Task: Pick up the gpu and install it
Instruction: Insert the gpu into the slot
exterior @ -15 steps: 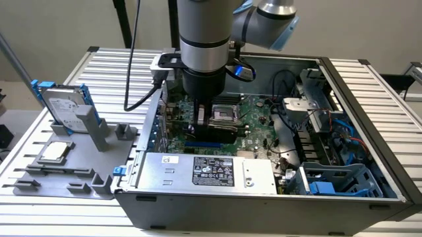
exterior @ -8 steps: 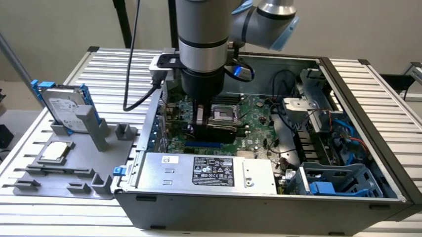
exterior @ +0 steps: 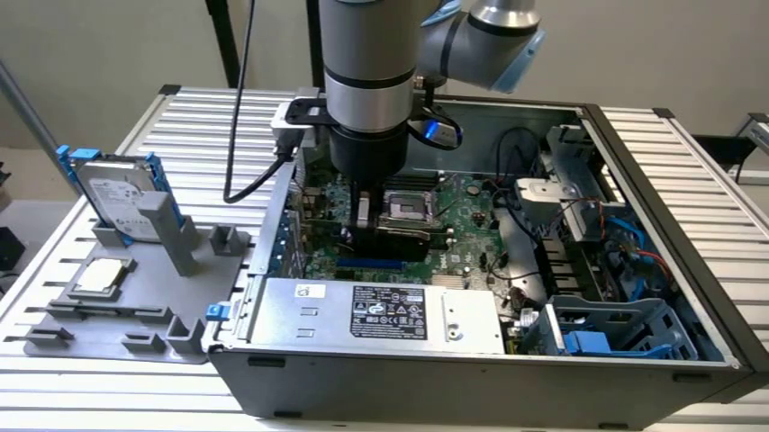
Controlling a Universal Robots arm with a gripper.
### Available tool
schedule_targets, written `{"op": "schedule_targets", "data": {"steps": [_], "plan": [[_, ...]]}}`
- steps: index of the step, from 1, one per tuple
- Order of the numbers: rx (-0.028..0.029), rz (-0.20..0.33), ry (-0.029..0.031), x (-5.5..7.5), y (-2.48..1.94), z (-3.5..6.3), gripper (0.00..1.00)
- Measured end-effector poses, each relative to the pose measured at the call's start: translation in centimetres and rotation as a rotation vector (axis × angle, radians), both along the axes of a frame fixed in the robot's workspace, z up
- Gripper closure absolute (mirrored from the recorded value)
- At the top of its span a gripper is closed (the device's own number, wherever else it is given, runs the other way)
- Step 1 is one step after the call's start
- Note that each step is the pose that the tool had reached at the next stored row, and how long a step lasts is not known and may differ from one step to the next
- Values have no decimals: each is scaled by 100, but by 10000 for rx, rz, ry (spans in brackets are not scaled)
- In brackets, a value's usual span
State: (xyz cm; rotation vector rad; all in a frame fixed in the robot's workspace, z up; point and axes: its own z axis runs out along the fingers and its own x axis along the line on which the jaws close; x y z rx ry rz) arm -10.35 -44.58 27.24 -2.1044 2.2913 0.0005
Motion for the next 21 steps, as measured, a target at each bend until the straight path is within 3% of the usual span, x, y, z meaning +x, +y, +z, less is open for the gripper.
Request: {"op": "schedule_targets", "data": {"steps": [21], "plan": [[0, 162, 7, 0, 10, -76, 73]]}}
